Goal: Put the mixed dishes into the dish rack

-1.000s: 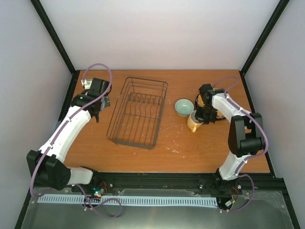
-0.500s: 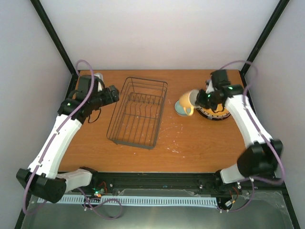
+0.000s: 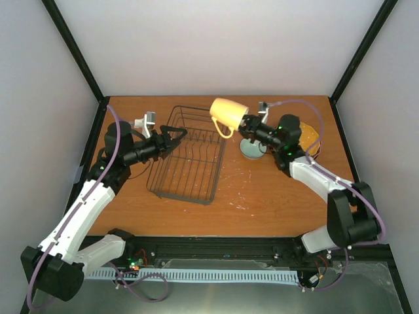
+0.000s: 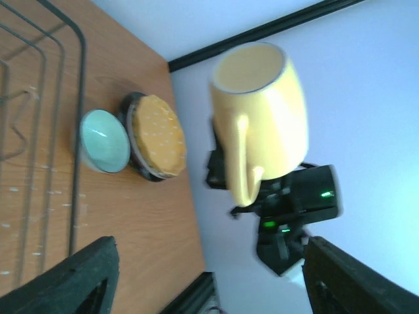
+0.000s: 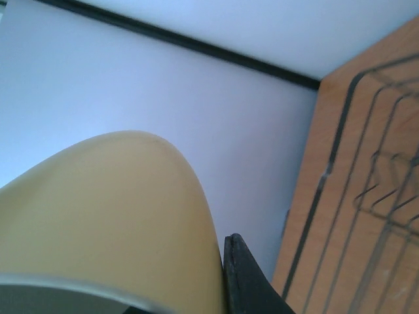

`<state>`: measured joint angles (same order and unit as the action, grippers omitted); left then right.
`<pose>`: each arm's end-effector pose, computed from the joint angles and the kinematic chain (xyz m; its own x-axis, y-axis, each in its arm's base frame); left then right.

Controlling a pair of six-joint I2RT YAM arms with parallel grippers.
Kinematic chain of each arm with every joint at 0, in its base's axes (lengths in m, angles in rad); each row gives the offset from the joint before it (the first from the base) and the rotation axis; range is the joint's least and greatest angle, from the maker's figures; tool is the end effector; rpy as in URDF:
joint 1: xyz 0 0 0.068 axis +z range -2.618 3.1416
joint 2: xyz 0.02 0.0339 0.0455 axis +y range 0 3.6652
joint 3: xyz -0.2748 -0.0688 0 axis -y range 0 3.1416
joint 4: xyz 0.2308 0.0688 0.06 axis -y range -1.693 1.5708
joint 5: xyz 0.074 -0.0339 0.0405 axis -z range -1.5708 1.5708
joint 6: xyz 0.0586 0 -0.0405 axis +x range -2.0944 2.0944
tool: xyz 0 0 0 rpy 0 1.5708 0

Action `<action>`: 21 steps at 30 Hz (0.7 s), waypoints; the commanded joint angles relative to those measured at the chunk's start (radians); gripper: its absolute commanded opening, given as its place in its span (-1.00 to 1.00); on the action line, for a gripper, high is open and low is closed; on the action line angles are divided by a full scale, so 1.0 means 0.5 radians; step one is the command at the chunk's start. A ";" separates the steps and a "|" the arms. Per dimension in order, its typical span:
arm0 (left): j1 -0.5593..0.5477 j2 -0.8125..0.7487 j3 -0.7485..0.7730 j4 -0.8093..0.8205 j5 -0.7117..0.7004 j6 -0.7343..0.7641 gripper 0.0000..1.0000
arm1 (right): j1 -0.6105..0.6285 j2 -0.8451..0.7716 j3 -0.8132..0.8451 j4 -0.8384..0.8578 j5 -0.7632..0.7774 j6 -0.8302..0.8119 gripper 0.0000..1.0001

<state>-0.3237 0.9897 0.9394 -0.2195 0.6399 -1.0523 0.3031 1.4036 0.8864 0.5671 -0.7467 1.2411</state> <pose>0.1968 -0.1029 0.3593 -0.8208 -0.4595 -0.3394 0.1774 0.3598 -0.9160 0.2949 0.1339 0.3283 -0.8044 0.4760 -0.3554 -0.3256 0.1471 0.9340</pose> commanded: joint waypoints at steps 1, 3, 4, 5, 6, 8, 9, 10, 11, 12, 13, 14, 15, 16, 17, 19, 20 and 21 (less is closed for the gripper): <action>-0.044 -0.033 -0.042 0.509 0.167 -0.255 0.42 | 0.213 0.066 0.047 1.020 0.046 0.397 -0.94; -0.068 -0.017 -0.079 0.604 0.176 -0.302 0.37 | 0.266 0.131 0.057 1.147 0.102 0.460 -0.94; -0.086 -0.005 -0.096 0.634 0.169 -0.317 0.37 | 0.284 0.175 0.061 1.233 0.122 0.512 -0.94; -0.112 0.002 -0.110 0.642 0.134 -0.316 0.37 | 0.299 0.219 0.070 1.321 0.131 0.575 -0.94; -0.141 0.005 -0.125 0.639 0.086 -0.307 0.37 | 0.317 0.258 0.084 1.389 0.141 0.623 -0.94; -0.184 0.015 -0.160 0.684 0.020 -0.319 0.34 | 0.347 0.303 0.117 1.424 0.146 0.647 -0.94; -0.202 0.027 -0.175 0.725 0.011 -0.336 0.32 | 0.359 0.307 0.136 1.384 0.138 0.627 -0.94; -0.221 0.044 -0.179 0.753 0.008 -0.348 0.31 | 0.369 0.307 0.156 1.325 0.130 0.589 -0.94; -0.237 0.064 -0.174 0.778 0.002 -0.356 0.33 | 0.374 0.308 0.174 1.279 0.122 0.562 -0.94; -0.254 0.078 -0.166 0.802 -0.004 -0.362 0.37 | 0.375 0.316 0.190 1.268 0.113 0.555 -0.94; -0.272 0.090 -0.159 0.816 -0.020 -0.365 0.41 | 0.376 0.329 0.202 1.276 0.108 0.563 -0.94; -0.282 0.094 -0.151 0.827 -0.033 -0.367 0.42 | 0.376 0.349 0.220 1.286 0.099 0.573 -0.95; -0.289 0.096 -0.146 0.844 -0.043 -0.371 0.43 | 0.377 0.372 0.232 1.291 0.091 0.583 -0.94; -0.294 0.089 -0.143 0.865 -0.050 -0.378 0.43 | 0.379 0.387 0.240 1.290 0.086 0.583 -0.94; -0.296 0.081 -0.140 0.875 -0.062 -0.382 0.43 | 0.385 0.398 0.246 1.290 0.087 0.584 -0.95; -0.303 0.064 -0.138 0.867 -0.088 -0.387 0.41 | 0.399 0.425 0.267 1.290 0.081 0.583 -0.95; -0.304 0.052 -0.142 0.857 -0.105 -0.384 0.40 | 0.410 0.441 0.286 1.286 0.072 0.581 -0.94; -0.305 0.038 -0.152 0.855 -0.123 -0.388 0.39 | 0.421 0.451 0.307 1.267 0.049 0.567 -0.95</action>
<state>-0.4671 1.0378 0.8516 0.1577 0.6186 -1.2289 0.4885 1.6150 0.9768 1.1194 -0.7143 1.5242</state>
